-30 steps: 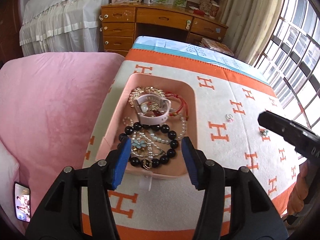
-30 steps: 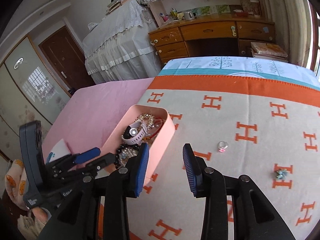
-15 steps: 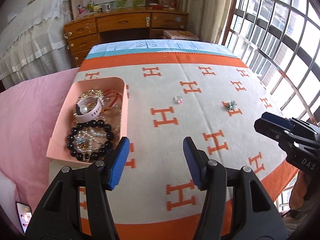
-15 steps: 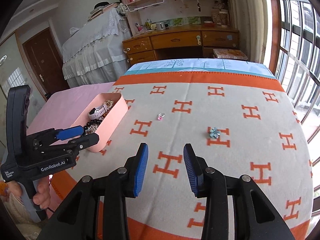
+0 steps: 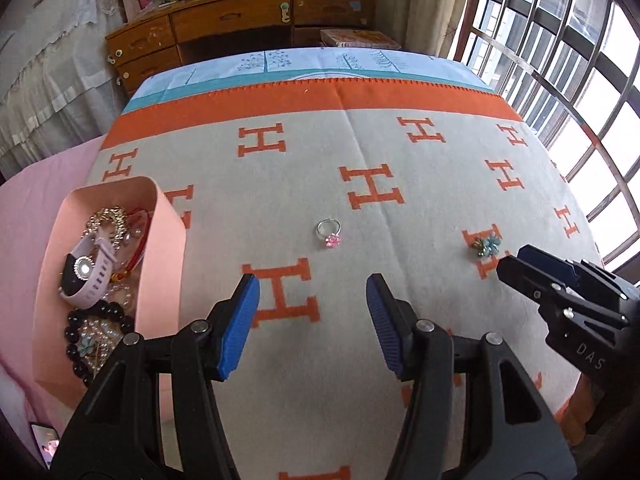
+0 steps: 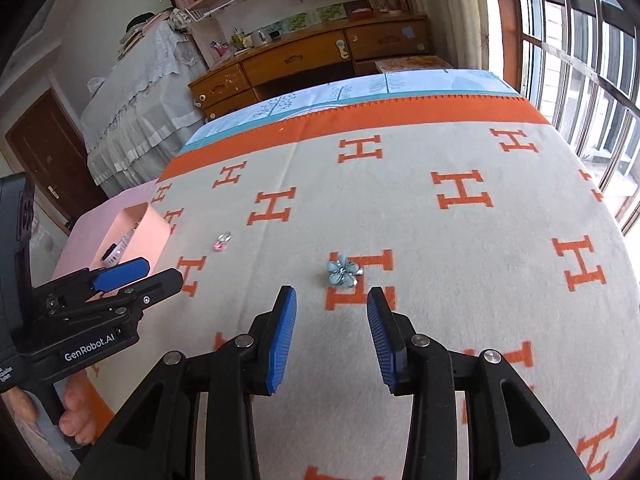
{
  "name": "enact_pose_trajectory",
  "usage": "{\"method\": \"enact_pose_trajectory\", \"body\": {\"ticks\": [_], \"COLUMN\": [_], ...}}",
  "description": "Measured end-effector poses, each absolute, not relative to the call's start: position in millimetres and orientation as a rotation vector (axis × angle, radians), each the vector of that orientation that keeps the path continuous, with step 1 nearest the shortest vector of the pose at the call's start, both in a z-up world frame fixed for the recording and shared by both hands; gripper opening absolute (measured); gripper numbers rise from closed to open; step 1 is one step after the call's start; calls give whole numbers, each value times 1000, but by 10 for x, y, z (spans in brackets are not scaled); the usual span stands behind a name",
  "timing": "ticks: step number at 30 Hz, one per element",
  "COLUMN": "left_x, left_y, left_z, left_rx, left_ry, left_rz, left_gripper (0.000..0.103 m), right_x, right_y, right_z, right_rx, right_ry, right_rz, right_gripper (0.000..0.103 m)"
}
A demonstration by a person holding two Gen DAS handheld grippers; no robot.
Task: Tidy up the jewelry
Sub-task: 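Grasp the pink gem ring with the left gripper while the right grasps the blue flower ring, then carry the pink ring into the pink box while the right drops the flower ring in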
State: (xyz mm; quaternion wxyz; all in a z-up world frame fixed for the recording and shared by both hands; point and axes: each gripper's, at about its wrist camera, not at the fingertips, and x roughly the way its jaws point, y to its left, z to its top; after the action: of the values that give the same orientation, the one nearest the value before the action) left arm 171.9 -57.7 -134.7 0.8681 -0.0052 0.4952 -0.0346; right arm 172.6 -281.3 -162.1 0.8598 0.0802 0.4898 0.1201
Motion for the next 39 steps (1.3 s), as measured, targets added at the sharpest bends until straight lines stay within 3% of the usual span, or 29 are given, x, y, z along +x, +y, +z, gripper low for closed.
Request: {"method": "enact_pose_trajectory", "body": {"ticks": [10,14,16,24,31,39], "left_x": [2025,2054,2049,2099,2127,2078], "left_y": [-635,-621,-634,-790,-837,-790], "left_z": [-1655,-1645,-1634,-1605,-1599,-1602], "left_rx": [-31,-42,-45,-35,-34,-83], "left_ry": [1063,1057,1053,1040,1036,1019], "left_rz": [-15,11,22,50,67,89], "left_gripper": [53,50,48,25,12,8], "right_x": [1984,1941,1902,1866,1842,1818], "right_y": [-2509,-2440,-2473,-2687,-2810,-2828], "right_z": [-1839,-1860,-1862,-1876,-1882,-1885], "right_rx": [1,-63,-55,84,161,177], "right_ry": [1027,991,974,958,956,955], "right_rz": [235,201,198,241,274,282], "right_gripper": [37,24,19,18,18,18]}}
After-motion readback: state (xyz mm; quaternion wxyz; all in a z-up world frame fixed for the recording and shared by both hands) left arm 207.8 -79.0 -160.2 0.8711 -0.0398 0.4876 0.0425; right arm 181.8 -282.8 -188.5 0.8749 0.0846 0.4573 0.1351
